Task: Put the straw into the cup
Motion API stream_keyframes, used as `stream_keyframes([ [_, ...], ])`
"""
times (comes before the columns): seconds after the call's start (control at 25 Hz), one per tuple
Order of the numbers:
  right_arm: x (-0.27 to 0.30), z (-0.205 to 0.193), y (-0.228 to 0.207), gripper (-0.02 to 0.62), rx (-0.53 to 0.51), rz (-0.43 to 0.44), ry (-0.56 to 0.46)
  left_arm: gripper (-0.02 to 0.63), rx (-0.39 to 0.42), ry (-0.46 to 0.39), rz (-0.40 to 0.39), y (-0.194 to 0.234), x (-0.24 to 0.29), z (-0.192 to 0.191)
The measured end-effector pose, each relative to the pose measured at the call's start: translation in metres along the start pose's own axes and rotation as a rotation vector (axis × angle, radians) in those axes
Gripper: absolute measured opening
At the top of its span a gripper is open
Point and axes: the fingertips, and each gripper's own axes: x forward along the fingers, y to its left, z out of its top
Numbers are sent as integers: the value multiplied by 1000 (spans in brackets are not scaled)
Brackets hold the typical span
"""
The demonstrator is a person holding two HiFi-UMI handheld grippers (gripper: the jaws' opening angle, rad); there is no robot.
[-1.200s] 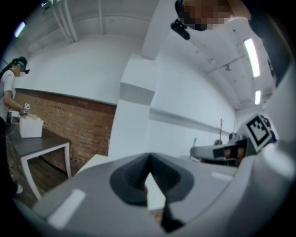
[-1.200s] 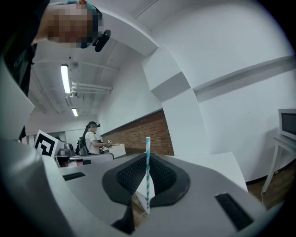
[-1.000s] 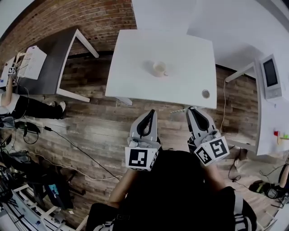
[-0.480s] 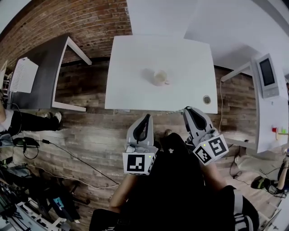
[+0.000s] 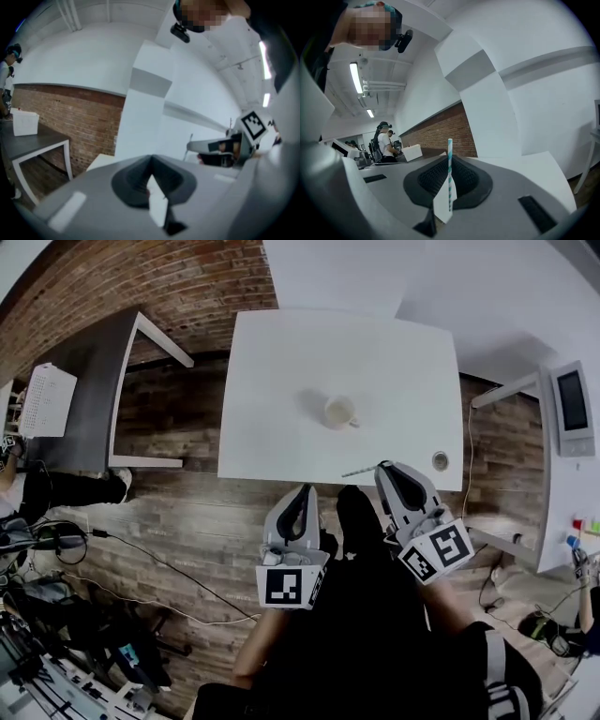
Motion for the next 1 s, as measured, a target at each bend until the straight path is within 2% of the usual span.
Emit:
stream_keyframes([
  [0.36, 46, -17, -47, 25, 38, 37, 64, 3, -55, 45, 8, 9, 61, -20],
  [1.0, 98, -27, -100, 25, 78, 18, 78, 4, -50, 86, 11, 23, 120, -37],
])
